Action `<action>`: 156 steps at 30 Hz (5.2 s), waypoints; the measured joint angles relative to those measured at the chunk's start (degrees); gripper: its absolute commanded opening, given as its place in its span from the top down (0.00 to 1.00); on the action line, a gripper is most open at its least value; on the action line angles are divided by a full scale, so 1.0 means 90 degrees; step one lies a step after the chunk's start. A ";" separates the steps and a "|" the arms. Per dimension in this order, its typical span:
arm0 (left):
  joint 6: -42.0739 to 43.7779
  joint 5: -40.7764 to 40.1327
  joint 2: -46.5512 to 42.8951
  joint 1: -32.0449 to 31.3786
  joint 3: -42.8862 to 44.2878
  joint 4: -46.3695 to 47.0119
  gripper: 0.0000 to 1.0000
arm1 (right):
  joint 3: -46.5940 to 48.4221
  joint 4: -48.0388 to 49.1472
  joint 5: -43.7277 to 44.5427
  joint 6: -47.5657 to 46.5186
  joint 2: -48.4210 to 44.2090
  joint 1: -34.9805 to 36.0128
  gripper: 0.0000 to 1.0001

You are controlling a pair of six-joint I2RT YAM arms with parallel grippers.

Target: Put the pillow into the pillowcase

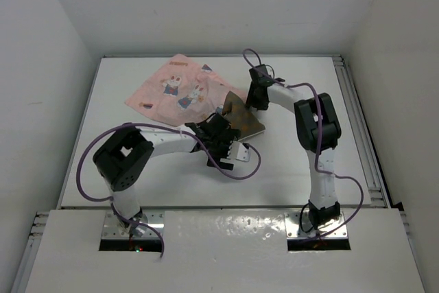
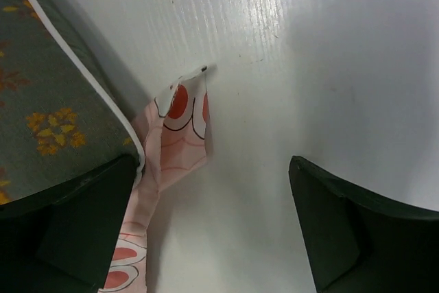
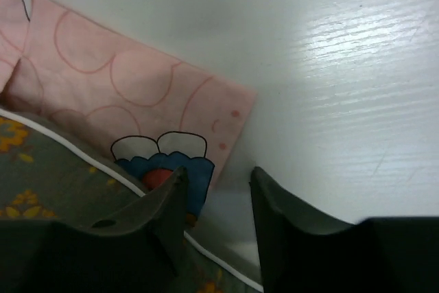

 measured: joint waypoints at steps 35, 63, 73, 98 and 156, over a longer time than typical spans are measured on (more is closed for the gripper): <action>0.3951 0.1253 0.0024 0.0061 -0.0136 -0.0134 0.53 | -0.2856 0.1887 -0.2108 0.1530 -0.1394 -0.0175 1.00; 0.3072 0.1022 -0.1260 0.0954 0.0665 -0.2195 1.00 | -0.2642 0.1537 -0.1882 0.1506 -0.1571 -0.0583 0.43; 0.2450 0.1452 -0.2169 0.1001 0.0330 -0.2560 1.00 | -0.1962 0.1634 -0.1651 0.1809 -0.1022 -0.0503 0.39; 0.0976 0.1566 -0.2560 0.1190 -0.0010 -0.1909 1.00 | -0.2373 0.0792 -0.0027 0.0141 -0.1515 0.0624 0.35; -0.5945 0.2069 -0.2851 0.3344 0.1758 0.5489 1.00 | -0.0782 0.0644 -0.1401 -0.0522 -0.6487 -0.0753 1.00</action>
